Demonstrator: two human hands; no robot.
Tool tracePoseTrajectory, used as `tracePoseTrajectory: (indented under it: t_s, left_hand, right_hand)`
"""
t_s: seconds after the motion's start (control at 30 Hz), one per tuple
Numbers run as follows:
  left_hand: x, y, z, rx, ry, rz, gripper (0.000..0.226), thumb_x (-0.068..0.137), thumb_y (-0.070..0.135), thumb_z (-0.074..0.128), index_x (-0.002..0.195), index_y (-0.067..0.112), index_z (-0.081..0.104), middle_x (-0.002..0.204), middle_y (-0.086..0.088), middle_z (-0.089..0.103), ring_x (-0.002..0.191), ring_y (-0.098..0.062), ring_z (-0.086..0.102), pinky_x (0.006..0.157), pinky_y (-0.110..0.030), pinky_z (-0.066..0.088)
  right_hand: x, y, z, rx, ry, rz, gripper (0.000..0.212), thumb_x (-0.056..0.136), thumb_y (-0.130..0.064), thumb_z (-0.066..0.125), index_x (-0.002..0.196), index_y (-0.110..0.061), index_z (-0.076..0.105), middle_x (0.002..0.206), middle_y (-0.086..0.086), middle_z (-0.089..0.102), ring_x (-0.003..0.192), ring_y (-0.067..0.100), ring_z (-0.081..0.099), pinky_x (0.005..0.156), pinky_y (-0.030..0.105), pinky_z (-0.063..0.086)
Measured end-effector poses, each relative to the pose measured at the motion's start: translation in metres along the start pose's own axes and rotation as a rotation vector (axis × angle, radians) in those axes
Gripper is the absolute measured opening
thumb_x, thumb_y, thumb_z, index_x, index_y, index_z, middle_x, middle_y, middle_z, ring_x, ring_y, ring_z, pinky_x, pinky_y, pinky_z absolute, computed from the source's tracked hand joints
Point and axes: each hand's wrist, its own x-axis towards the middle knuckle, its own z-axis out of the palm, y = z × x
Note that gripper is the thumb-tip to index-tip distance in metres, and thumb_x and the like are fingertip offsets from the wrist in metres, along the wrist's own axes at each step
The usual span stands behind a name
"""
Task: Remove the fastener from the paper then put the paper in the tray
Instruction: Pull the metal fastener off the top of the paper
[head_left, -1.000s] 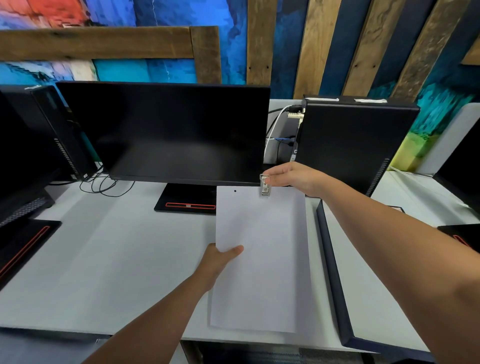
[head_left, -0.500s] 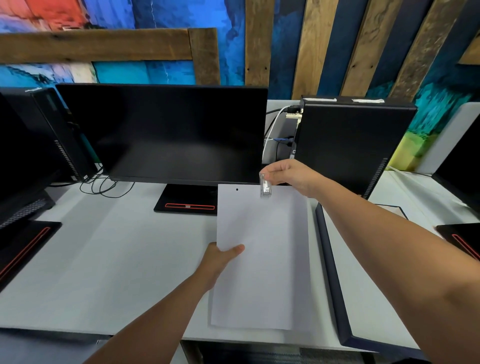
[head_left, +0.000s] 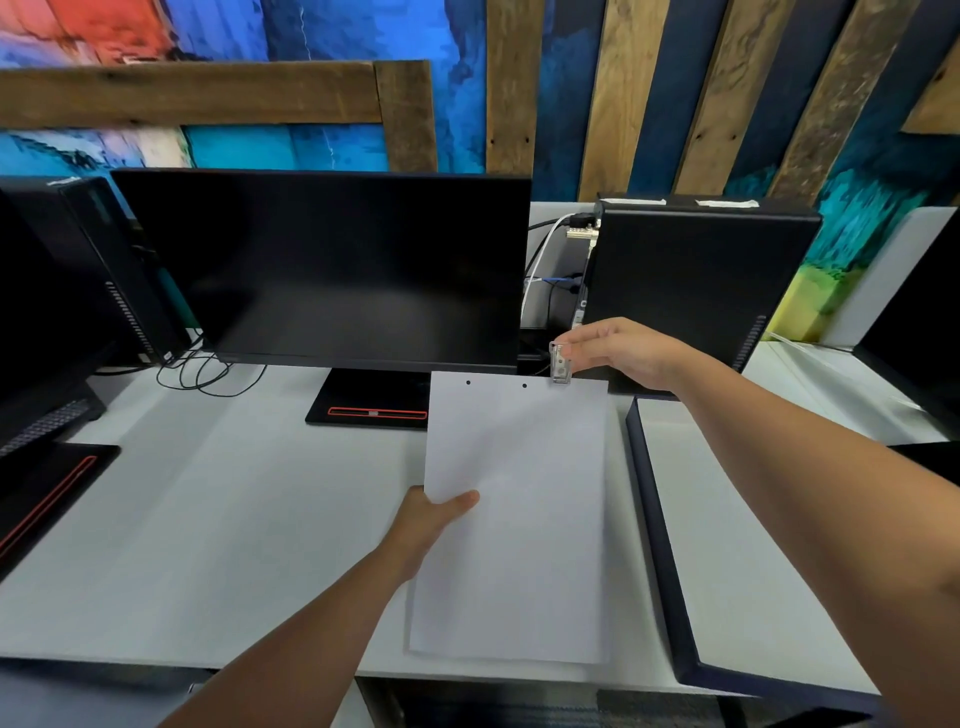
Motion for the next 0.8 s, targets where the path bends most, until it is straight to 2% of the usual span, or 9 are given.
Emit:
tracePoseTrajectory:
  t_s: [0.1,0.17,0.3,0.47,0.67,0.8]
  left_hand:
    - [-0.001,0.000,-0.002,-0.004,-0.001,-0.004,0.027,0.078,0.019,0.077,0.104,0.016,0.068,0.104,-0.007,0.073,0.097,-0.025,0.069,0.091,-0.043,0.054]
    - [-0.001,0.000,-0.004,-0.003,0.002,-0.011,0.033,0.078,0.019,0.077,0.109,0.013,0.068,0.105,-0.009,0.073,0.098,-0.027,0.069,0.091,-0.044,0.053]
    - [-0.001,0.000,-0.007,-0.021,0.022,-0.021,0.039,0.076,0.020,0.079,0.112,0.011,0.066,0.106,-0.008,0.072,0.099,-0.026,0.068,0.090,-0.042,0.053]
    - [-0.004,0.002,-0.007,-0.047,0.022,-0.009,0.029,0.078,0.016,0.077,0.105,0.016,0.067,0.103,-0.006,0.072,0.097,-0.024,0.067,0.086,-0.037,0.053]
    - [-0.005,0.003,-0.007,-0.052,0.015,-0.002,0.023,0.079,0.015,0.076,0.099,0.018,0.068,0.101,-0.005,0.072,0.093,-0.022,0.068,0.079,-0.034,0.054]
    - [-0.004,0.003,-0.008,-0.036,0.002,-0.001,0.026,0.078,0.017,0.077,0.102,0.017,0.068,0.103,-0.006,0.073,0.096,-0.025,0.068,0.088,-0.040,0.054]
  right_hand:
    - [-0.009,0.000,-0.008,0.002,0.007,-0.002,0.033,0.083,-0.021,0.066,0.113,-0.007,0.066,0.115,0.009,0.068,0.106,0.022,0.064,0.094,0.026,0.047]
    - [-0.013,0.002,-0.012,-0.005,0.000,0.009,0.033,0.084,-0.020,0.066,0.114,-0.007,0.065,0.117,0.007,0.067,0.106,0.020,0.063,0.086,0.020,0.047]
    - [-0.018,0.007,-0.015,0.000,0.021,0.048,0.034,0.085,-0.017,0.065,0.118,-0.007,0.063,0.119,0.005,0.065,0.106,0.013,0.062,0.080,0.017,0.048]
    - [-0.018,0.010,-0.012,0.022,0.017,0.058,0.034,0.084,-0.019,0.067,0.116,-0.009,0.064,0.119,0.004,0.065,0.111,0.016,0.060,0.099,0.028,0.043]
    - [-0.018,0.009,-0.008,0.018,0.030,0.056,0.029,0.085,-0.015,0.066,0.113,-0.008,0.066,0.118,0.002,0.065,0.109,0.014,0.061,0.092,0.023,0.045]
    - [-0.016,0.009,-0.006,0.052,0.105,0.012,0.023,0.086,-0.010,0.064,0.108,-0.005,0.067,0.111,0.011,0.067,0.101,0.020,0.062,0.085,0.024,0.049]
